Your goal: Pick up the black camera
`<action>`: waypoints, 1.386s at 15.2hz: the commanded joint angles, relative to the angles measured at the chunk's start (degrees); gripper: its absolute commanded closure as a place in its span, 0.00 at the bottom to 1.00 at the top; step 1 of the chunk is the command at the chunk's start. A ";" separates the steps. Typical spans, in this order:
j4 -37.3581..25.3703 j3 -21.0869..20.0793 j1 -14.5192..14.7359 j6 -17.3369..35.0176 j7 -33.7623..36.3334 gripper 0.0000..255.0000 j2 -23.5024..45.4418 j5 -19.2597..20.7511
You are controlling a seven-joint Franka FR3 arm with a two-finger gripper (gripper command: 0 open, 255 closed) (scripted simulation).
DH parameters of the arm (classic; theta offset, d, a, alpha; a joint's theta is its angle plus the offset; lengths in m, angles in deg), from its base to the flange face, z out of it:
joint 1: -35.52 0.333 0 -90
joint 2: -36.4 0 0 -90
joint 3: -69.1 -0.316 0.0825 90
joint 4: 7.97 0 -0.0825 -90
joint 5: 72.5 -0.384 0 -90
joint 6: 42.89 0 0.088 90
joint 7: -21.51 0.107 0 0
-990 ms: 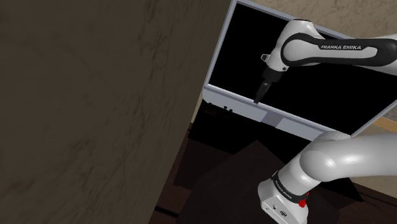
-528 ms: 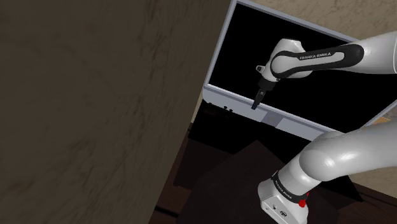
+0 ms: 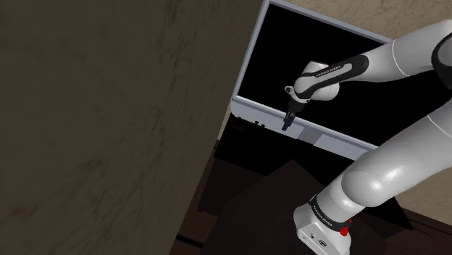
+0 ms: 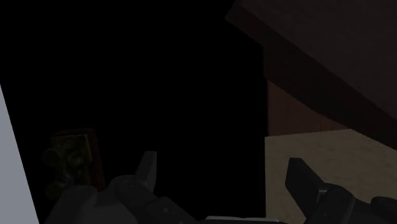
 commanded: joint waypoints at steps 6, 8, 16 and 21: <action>-8.95 1.17 -1.59 8.31 -21.16 0.00 19.70 -15.42; -12.31 -0.64 -3.84 9.40 -26.52 0.00 24.95 -19.56; -16.39 -5.22 -8.21 13.57 -32.90 0.00 33.97 -25.68; -16.51 -5.93 -8.75 14.56 -33.51 1.00 35.13 -26.51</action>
